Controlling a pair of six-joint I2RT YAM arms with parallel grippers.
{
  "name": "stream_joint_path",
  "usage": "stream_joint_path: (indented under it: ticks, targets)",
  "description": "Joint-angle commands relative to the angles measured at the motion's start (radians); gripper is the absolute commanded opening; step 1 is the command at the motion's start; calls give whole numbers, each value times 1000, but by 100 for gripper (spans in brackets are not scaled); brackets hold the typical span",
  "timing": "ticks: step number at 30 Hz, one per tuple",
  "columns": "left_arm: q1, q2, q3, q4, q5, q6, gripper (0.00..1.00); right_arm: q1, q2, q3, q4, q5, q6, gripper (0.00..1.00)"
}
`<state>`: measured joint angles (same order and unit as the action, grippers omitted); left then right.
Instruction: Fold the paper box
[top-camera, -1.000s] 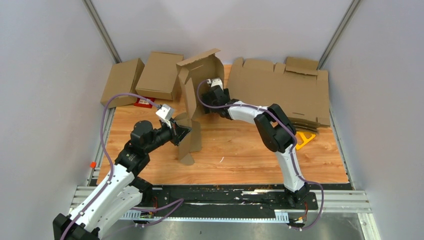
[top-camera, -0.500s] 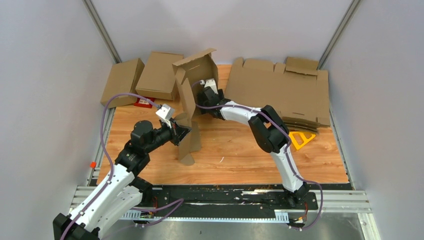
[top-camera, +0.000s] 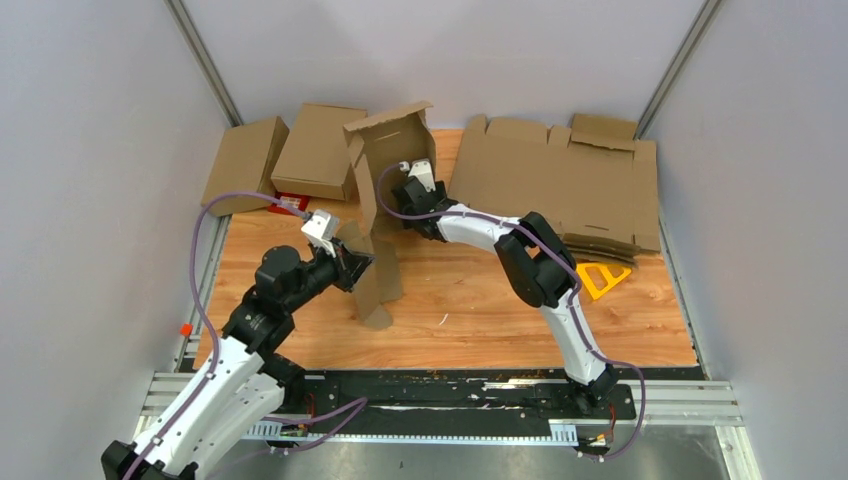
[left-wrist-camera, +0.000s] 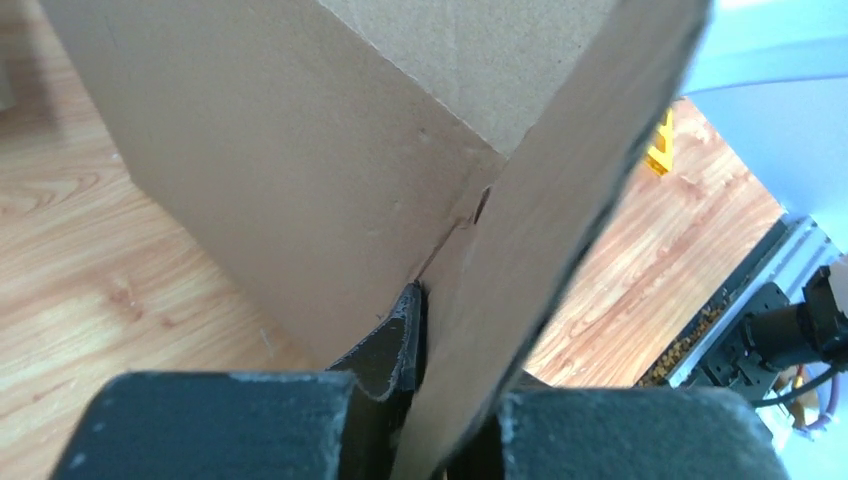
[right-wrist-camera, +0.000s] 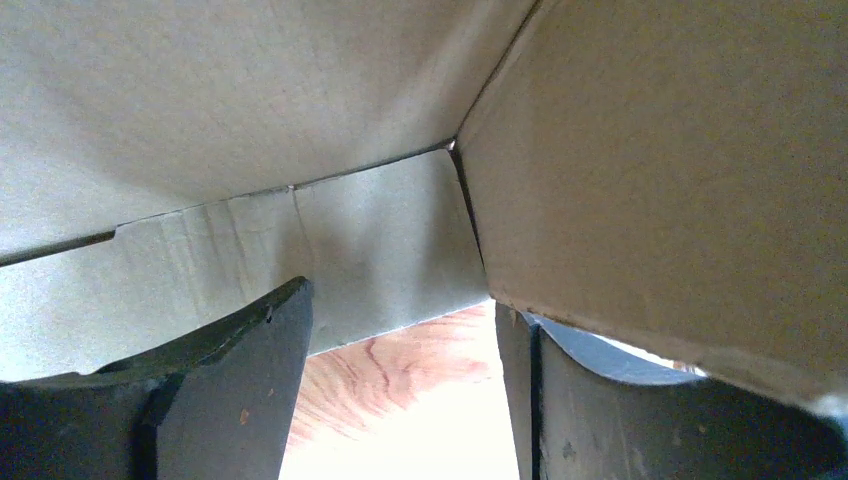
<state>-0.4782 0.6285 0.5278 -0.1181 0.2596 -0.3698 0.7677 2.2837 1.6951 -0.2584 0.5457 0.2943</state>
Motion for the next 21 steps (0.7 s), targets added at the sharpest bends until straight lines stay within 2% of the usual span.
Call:
stream_joint_path:
  ticks: [1, 8, 11, 13, 18, 21]
  targets:
    - [-5, -32, 10, -206, -150, -84, 17, 24, 1, -38, -104, -21, -9, 66]
    - [-5, -135, 13, -254, -258, -101, 34, 22, 21, -5, -120, -37, -11, 65]
    - [-5, -163, 13, -263, -304, -96, 35, 18, 15, -6, -106, -54, -11, 64]
    - [-5, -161, 12, -261, -309, -90, 32, 15, -3, -13, -87, -72, -11, 64]
    - [-5, -123, 12, -237, -268, -83, 13, 13, -18, 8, -65, -89, -10, 64]
    - [-5, -92, 6, -214, -229, -82, 8, 15, -12, 47, -76, -110, -1, 64]
